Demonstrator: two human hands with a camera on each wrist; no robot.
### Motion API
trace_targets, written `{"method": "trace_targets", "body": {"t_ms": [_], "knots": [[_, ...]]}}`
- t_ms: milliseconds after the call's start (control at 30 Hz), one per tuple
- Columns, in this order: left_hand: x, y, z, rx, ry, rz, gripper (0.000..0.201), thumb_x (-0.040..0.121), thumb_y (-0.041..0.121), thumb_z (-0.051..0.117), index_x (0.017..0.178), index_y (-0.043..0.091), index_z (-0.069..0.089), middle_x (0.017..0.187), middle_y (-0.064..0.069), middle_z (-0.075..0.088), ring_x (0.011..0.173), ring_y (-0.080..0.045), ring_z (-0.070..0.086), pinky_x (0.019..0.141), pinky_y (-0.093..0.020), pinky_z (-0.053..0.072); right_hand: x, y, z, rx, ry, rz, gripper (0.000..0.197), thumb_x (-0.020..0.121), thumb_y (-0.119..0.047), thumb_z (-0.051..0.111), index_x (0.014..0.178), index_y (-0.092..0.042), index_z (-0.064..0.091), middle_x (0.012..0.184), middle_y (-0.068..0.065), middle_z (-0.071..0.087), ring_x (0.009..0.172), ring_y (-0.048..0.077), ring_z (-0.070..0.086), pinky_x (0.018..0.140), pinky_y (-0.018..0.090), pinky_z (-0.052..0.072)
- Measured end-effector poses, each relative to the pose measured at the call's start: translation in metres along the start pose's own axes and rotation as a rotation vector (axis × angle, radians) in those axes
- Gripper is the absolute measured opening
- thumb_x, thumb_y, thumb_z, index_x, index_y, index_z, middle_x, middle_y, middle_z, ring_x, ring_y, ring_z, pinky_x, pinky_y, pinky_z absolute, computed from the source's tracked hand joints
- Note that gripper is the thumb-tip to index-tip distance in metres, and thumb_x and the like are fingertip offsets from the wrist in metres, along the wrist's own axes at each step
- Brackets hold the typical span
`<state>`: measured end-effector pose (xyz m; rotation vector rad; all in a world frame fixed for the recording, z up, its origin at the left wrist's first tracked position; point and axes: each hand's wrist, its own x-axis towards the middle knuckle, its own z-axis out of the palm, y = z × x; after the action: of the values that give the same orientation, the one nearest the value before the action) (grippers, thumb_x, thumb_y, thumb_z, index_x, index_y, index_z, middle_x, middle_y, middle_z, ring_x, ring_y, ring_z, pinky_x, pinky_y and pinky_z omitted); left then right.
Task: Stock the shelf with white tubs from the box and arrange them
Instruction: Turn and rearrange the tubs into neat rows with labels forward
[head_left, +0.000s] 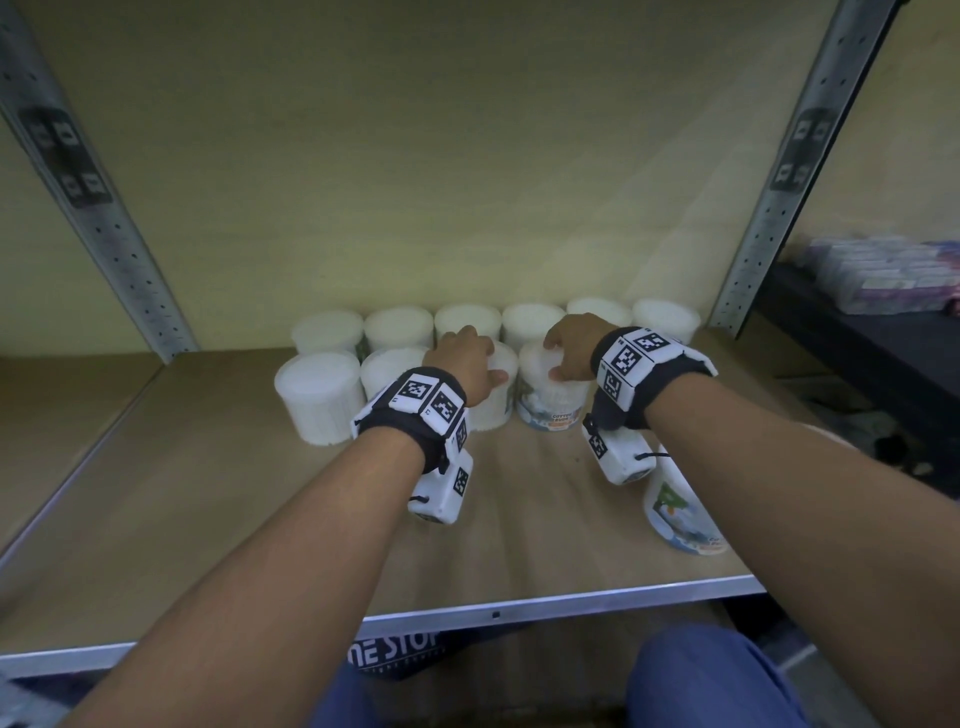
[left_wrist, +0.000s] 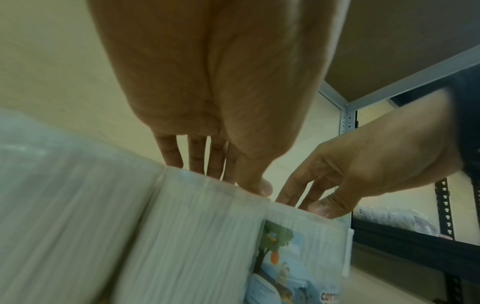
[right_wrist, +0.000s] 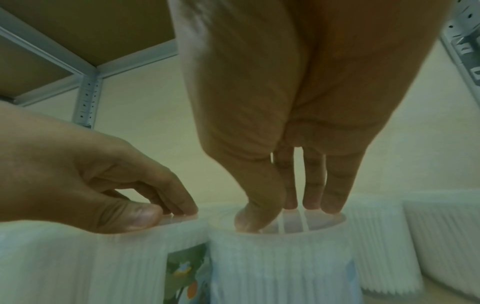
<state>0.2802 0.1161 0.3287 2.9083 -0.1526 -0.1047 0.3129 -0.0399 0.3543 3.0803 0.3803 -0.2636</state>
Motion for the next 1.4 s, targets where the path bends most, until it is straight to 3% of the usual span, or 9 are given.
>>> {"method": "trace_targets", "body": {"t_ms": [233, 367, 433, 600, 700, 800, 967, 1233, 1400], "knots": [[-0.004, 0.001, -0.004, -0.032, -0.042, 0.016, 0.052, 0.096, 0.032, 0.052, 0.142, 0.012, 0.041, 0.143, -0.011, 0.038, 0.132, -0.030, 0.038, 0.109, -0.043, 0.036, 0.003, -0.001, 0.000, -0.013, 0.000, 0.008, 0.048, 0.090, -0.025, 0.063, 0.131, -0.002, 0.056, 0.132, 0.015, 0.058, 0.120, 0.029, 0.056, 0.101, 0.033, 0.048], [-0.008, 0.000, -0.014, -0.049, -0.111, 0.049, 0.051, 0.097, 0.019, 0.051, 0.145, 0.012, 0.036, 0.148, -0.009, 0.034, 0.135, -0.027, 0.038, 0.111, -0.035, 0.034, 0.006, -0.002, 0.004, -0.025, -0.002, 0.017, 0.046, 0.090, -0.024, 0.061, 0.130, -0.003, 0.056, 0.132, 0.014, 0.059, 0.120, 0.027, 0.057, 0.101, 0.032, 0.048], [-0.009, 0.001, -0.020, -0.025, -0.151, 0.073, 0.052, 0.096, 0.008, 0.048, 0.146, 0.012, 0.034, 0.150, -0.008, 0.032, 0.136, -0.027, 0.039, 0.108, -0.031, 0.034, 0.007, -0.003, 0.005, -0.024, -0.007, 0.025, 0.044, 0.090, -0.022, 0.060, 0.130, -0.004, 0.056, 0.132, 0.013, 0.058, 0.120, 0.026, 0.057, 0.100, 0.031, 0.048], [-0.012, 0.000, -0.028, -0.034, -0.204, 0.119, 0.062, 0.088, -0.010, 0.040, 0.144, 0.018, 0.038, 0.150, -0.004, 0.035, 0.132, -0.025, 0.042, 0.088, -0.021, 0.037, 0.010, -0.002, 0.005, -0.031, -0.017, 0.029, 0.044, 0.090, -0.021, 0.060, 0.131, -0.005, 0.056, 0.134, 0.011, 0.058, 0.121, 0.025, 0.057, 0.100, 0.029, 0.048], [-0.008, -0.005, -0.024, -0.145, -0.079, 0.089, 0.053, 0.086, -0.004, 0.046, 0.136, 0.015, 0.045, 0.139, -0.009, 0.041, 0.128, -0.027, 0.043, 0.102, -0.031, 0.040, 0.010, -0.002, 0.006, -0.034, -0.010, 0.030, 0.043, 0.091, -0.022, 0.059, 0.131, -0.006, 0.056, 0.133, 0.010, 0.058, 0.120, 0.024, 0.058, 0.100, 0.029, 0.048], [-0.002, -0.004, -0.012, -0.149, 0.098, 0.014, 0.041, 0.091, 0.019, 0.054, 0.130, 0.010, 0.048, 0.131, -0.013, 0.044, 0.124, -0.031, 0.043, 0.103, -0.038, 0.040, 0.011, 0.000, 0.005, -0.024, -0.006, 0.016, 0.045, 0.092, -0.024, 0.059, 0.132, -0.004, 0.055, 0.134, 0.011, 0.057, 0.122, 0.025, 0.057, 0.101, 0.030, 0.047], [0.005, 0.000, 0.006, 0.007, 0.118, -0.079, 0.059, 0.090, 0.049, 0.051, 0.133, 0.009, 0.046, 0.136, -0.014, 0.040, 0.128, -0.031, 0.037, 0.101, -0.042, 0.039, 0.013, 0.001, 0.003, 0.014, -0.014, 0.013, 0.048, 0.090, -0.023, 0.063, 0.132, -0.002, 0.055, 0.134, 0.013, 0.057, 0.123, 0.026, 0.056, 0.102, 0.032, 0.047], [0.009, 0.002, 0.005, 0.063, 0.065, -0.071, 0.060, 0.091, 0.049, 0.051, 0.137, 0.011, 0.043, 0.139, -0.013, 0.038, 0.131, -0.031, 0.035, 0.103, -0.044, 0.036, 0.015, 0.001, 0.006, 0.011, 0.001, 0.001, 0.046, 0.090, -0.022, 0.062, 0.132, -0.004, 0.055, 0.134, 0.012, 0.058, 0.122, 0.025, 0.057, 0.099, 0.029, 0.046], [0.010, -0.001, -0.007, 0.063, -0.077, 0.006, 0.057, 0.094, 0.038, 0.052, 0.144, 0.014, 0.037, 0.146, -0.012, 0.033, 0.133, -0.032, 0.035, 0.109, -0.044, 0.035, 0.016, 0.002, 0.005, 0.027, -0.011, 0.013, 0.047, 0.090, -0.023, 0.063, 0.132, -0.004, 0.055, 0.134, 0.012, 0.058, 0.122, 0.025, 0.056, 0.101, 0.030, 0.046]]}}
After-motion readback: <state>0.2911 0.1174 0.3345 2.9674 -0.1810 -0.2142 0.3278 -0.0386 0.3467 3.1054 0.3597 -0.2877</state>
